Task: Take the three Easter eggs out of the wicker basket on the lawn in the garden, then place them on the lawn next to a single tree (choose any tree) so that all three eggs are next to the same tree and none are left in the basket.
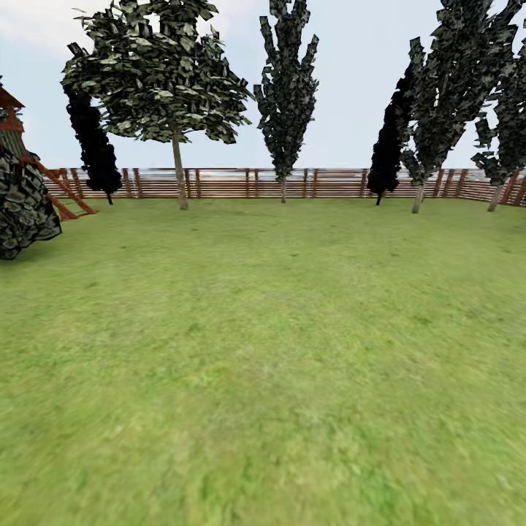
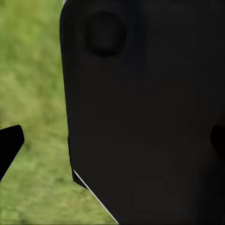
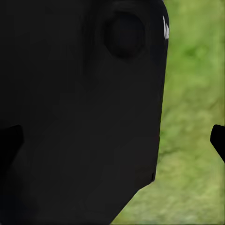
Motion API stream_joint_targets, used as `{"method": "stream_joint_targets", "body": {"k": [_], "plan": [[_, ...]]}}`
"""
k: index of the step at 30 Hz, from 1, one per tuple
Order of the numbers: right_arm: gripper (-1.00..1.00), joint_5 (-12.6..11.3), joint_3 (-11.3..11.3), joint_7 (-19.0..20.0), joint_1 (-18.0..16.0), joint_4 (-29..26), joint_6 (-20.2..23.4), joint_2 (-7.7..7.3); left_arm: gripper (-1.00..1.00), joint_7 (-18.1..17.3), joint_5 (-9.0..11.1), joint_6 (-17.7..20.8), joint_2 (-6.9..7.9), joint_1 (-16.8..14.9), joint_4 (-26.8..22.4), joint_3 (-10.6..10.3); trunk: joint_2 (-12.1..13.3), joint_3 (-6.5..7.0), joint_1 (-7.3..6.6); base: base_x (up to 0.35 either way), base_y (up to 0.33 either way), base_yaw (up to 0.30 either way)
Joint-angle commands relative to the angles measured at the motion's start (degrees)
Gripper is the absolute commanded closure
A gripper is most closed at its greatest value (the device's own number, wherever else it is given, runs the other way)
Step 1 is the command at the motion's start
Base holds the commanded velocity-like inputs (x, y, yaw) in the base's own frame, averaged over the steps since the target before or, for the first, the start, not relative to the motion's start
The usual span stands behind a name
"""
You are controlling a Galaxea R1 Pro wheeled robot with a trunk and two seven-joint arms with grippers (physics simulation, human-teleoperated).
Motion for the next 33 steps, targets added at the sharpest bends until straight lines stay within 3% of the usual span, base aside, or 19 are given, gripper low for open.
{"method": "stream_joint_targets", "body": {"k": [1, 4, 13, 20, 33], "plan": [[-1.00, 0.00, 0.00, 0.00, -0.01, 0.00, 0.00, 0.00, -1.00, 0.00, 0.00, 0.00, 0.00, -0.01, 0.00, 0.00, -0.01, -0.03, 0.00, 0.000, 0.000, 0.000], [-1.00, 0.08, 0.34, -0.38, -0.74, -0.10, 0.01, -0.09, -1.00, -0.53, 0.27, -0.14, -0.98, -0.01, -0.16, 0.17, -0.01, -0.03, 0.00, 0.000, 0.000, 0.000], [-1.00, -0.63, -0.22, -0.12, -3.61, 0.08, 0.08, -0.16, -1.00, -0.56, 0.26, -0.18, -1.05, 0.26, -0.32, 0.26, -0.01, -0.18, 0.00, 0.000, 0.000, -0.130], [-1.00, 0.13, 0.27, -0.17, -3.61, -0.17, -0.14, -0.12, -1.00, -0.57, 0.26, -0.18, -1.05, 0.26, -0.33, 0.26, -0.01, -0.28, 0.00, 0.000, 0.000, -0.046], [-1.00, -0.26, -0.14, -0.09, -3.62, -0.18, -0.19, -0.30, -1.00, -0.55, 0.26, -0.18, -0.99, 0.26, -0.31, 0.35, -0.01, -0.97, 0.00, 0.000, 0.000, -0.228]]}}
